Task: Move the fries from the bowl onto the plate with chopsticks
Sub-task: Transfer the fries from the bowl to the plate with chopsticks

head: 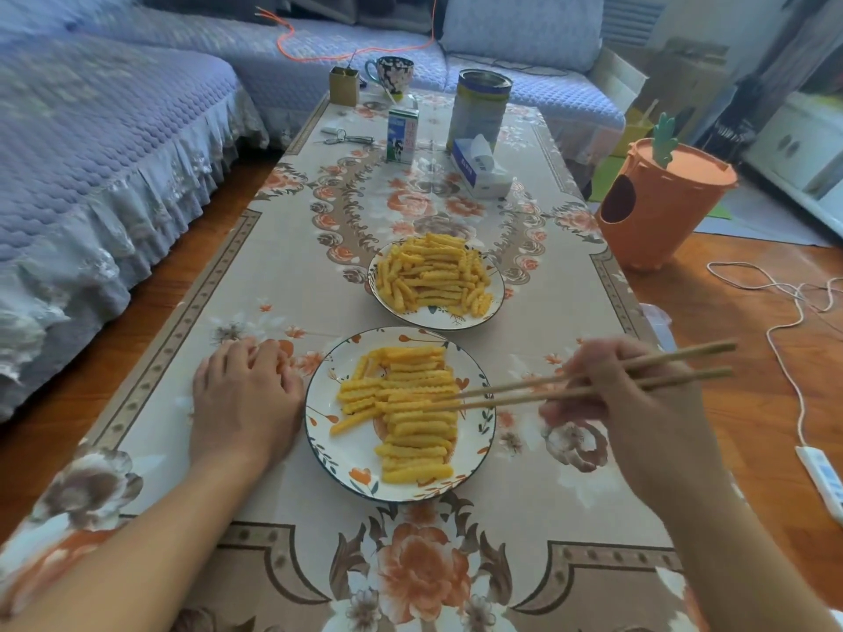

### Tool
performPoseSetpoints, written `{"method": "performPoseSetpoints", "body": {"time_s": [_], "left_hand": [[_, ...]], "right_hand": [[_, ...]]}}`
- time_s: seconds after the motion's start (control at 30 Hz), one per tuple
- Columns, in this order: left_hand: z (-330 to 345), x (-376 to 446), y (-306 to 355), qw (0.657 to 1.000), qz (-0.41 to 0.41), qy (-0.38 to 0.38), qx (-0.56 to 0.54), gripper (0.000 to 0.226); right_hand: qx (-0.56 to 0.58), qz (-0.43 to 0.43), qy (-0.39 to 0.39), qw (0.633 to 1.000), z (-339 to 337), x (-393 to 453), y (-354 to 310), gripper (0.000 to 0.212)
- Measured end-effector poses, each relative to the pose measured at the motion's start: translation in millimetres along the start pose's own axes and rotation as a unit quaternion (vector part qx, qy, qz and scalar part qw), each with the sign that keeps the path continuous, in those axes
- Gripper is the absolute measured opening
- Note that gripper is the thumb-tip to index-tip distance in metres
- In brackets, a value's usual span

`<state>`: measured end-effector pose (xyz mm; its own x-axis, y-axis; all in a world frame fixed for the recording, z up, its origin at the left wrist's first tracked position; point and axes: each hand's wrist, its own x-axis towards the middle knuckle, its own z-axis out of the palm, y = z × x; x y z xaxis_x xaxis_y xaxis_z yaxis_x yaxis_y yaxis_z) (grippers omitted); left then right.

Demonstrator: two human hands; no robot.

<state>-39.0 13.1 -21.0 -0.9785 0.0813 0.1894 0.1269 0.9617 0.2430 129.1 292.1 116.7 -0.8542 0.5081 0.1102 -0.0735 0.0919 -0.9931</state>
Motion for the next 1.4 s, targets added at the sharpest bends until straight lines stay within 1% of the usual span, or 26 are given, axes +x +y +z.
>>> {"method": "performPoseSetpoints", "body": {"time_s": [0.07, 0.13, 0.23, 0.43, 0.53, 0.6, 0.7, 0.77, 0.87, 0.93, 1.03, 1.13, 1.2, 1.27, 1.4], "left_hand": [[-0.5, -0.3, 0.4, 1.0, -0.002, -0.002, 0.002, 0.037], [-1.5, -0.5, 0.9, 1.0, -0.003, -0.003, 0.003, 0.038], [-2.4, -1.4, 2.2, 1.0, -0.004, -0.005, 0.009, 0.039], [-1.5, 0.3, 2.0, 1.0, -0.001, -0.006, 0.014, 0.038], [-2.0, -0.2, 3.1, 1.0, -0.002, -0.006, 0.01, 0.038], [-1.8, 0.0, 3.1, 1.0, -0.002, -0.003, 0.012, 0.038], [-0.6, 0.6, 1.5, 1.0, -0.001, -0.002, 0.014, 0.038], [0.4, 0.9, 0.6, 1.0, -0.001, -0.002, 0.014, 0.038], [1.5, 1.7, 0.5, 1.0, 0.0, 0.001, 0.011, 0.037], [0.7, 1.7, 0.8, 1.0, 0.001, -0.001, 0.016, 0.036], [-0.9, 1.2, 1.8, 1.0, 0.002, -0.001, 0.014, 0.037], [-2.5, 0.6, 3.9, 1.0, 0.002, -0.005, 0.01, 0.037], [-2.5, 1.0, 4.1, 1.0, -0.003, -0.007, 0.007, 0.037], [-2.1, 1.4, 4.1, 1.0, -0.005, -0.009, 0.007, 0.039], [-1.5, 0.1, 2.7, 1.0, -0.01, -0.01, 0.002, 0.038]], "right_hand": [[0.02, -0.012, 0.027, 0.999, -7.8, 23.0, -3.1, 0.036], [0.005, -0.025, 0.048, 0.999, -13.8, 48.0, 1.8, 0.037], [-0.025, -0.04, 0.07, 0.996, -8.9, 76.7, 16.5, 0.032], [-0.105, -0.082, 0.083, 0.988, 17.9, 109.1, 41.1, 0.03], [-0.165, -0.085, 0.079, 0.979, 23.0, 118.5, 47.7, 0.032], [-0.18, -0.08, 0.081, 0.977, 25.7, 122.1, 49.2, 0.032], [-0.176, -0.063, 0.083, 0.979, 29.1, 123.9, 46.8, 0.034], [-0.169, -0.056, 0.098, 0.979, 29.6, 121.9, 40.6, 0.034], [-0.119, -0.034, 0.131, 0.984, 26.5, 116.5, 24.6, 0.036], [-0.078, -0.007, 0.135, 0.988, 23.4, 112.0, 13.2, 0.039], [-0.014, 0.031, 0.124, 0.992, 17.4, 100.3, -1.2, 0.041], [0.04, 0.046, 0.103, 0.993, 13.8, 73.6, -9.8, 0.042], [0.067, 0.057, 0.05, 0.995, 17.9, 49.5, -7.3, 0.042], [0.069, 0.063, -0.017, 0.995, 26.1, 28.4, -1.2, 0.042], [0.019, 0.039, -0.119, 0.992, 44.3, 6.6, 8.5, 0.038]]}}
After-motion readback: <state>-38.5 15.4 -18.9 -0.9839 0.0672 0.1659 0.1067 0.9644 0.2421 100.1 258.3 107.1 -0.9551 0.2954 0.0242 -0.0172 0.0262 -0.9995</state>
